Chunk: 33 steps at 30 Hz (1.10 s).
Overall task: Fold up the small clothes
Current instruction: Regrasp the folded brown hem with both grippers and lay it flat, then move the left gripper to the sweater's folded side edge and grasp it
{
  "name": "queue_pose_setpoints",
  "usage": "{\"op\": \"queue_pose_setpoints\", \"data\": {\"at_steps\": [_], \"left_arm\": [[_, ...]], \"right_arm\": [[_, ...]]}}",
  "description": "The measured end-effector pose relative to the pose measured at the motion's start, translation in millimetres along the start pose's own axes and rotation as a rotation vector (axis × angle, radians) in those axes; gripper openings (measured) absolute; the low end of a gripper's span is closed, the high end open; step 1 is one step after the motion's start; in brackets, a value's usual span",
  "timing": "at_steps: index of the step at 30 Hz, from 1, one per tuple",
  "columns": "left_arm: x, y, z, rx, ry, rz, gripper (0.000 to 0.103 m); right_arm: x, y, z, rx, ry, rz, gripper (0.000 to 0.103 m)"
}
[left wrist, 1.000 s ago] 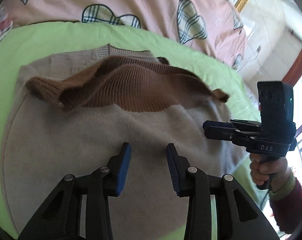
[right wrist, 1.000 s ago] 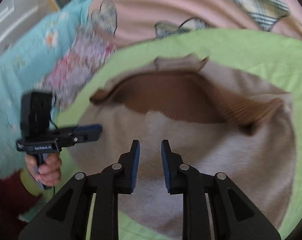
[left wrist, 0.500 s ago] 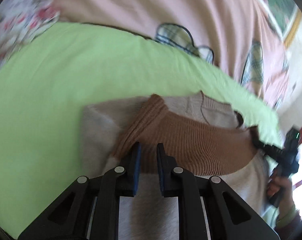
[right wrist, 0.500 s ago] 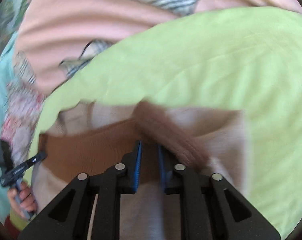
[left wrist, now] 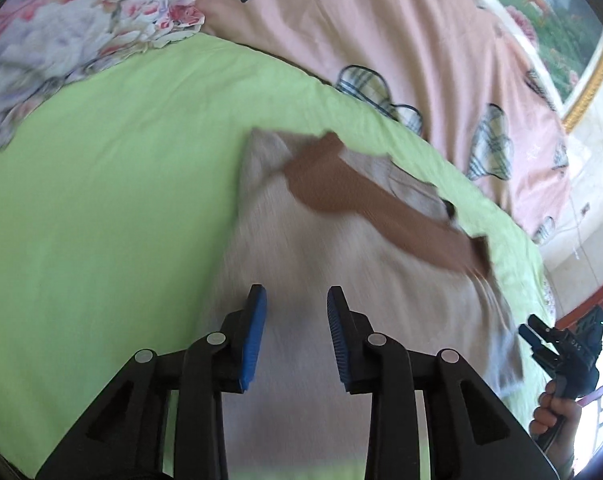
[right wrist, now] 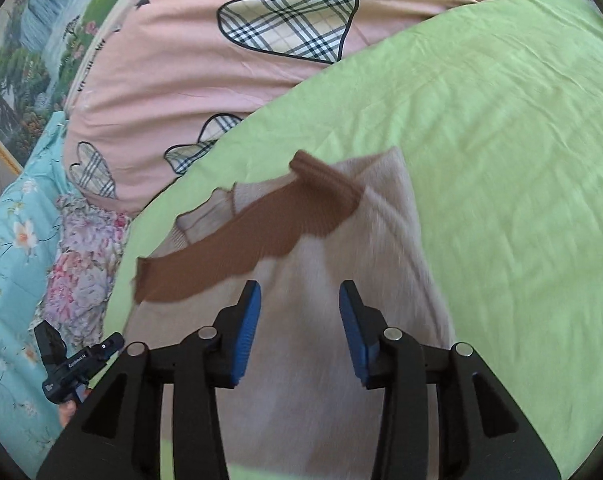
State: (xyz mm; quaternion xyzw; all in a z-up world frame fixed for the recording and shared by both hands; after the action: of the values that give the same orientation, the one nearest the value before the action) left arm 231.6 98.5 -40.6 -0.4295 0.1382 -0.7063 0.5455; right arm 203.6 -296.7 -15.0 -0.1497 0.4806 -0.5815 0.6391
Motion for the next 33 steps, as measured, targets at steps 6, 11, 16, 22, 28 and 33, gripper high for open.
{"op": "queue_pose_setpoints", "data": {"at_steps": [6,11,16,22,28,33], "left_arm": [[12.0,-34.2,-69.2,-0.046,-0.037,-0.054,0.035],[14.4,-50.2,-111.2,-0.093,-0.053,-0.08,0.038],[13.1,-58.4,-130.3,-0.11,-0.09,-0.125,0.047],[9.6,-47.2,-122.4,-0.108,-0.142,-0.128,0.058],[-0.1,-25.4,-101.2,-0.059,-0.239,-0.126,0.063],[-14.1,-6.6,-74.3,0.012,-0.323,-0.108,0.063]], "right_arm": [[-17.4,-28.8,-64.8,-0.039,-0.012,0.027,0.043],[-34.9,-40.6,-103.6,-0.094,-0.042,0.043,0.043],[-50.2,-53.2,-130.2,-0.128,-0.077,0.038,0.044],[-58.1,-60.4,-141.8,-0.127,-0.111,0.044,0.049],[-59.0,-51.5,-133.7,-0.125,-0.092,0.074,0.05],[-63.4,-42.7,-129.1,-0.138,-0.089,0.107,0.05]]}}
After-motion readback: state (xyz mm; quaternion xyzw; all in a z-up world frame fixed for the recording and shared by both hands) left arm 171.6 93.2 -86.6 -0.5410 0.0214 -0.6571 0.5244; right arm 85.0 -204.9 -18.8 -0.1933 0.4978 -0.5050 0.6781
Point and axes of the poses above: each gripper's, at about its wrist camera, not at the fingertips, and y roughly the way its jaws point, x to its right, z to its top, the point moved 4 cm from there along y, roughly the way its jaws point, and after that the axes turned 1 degree about x, right-handed, at the moved point
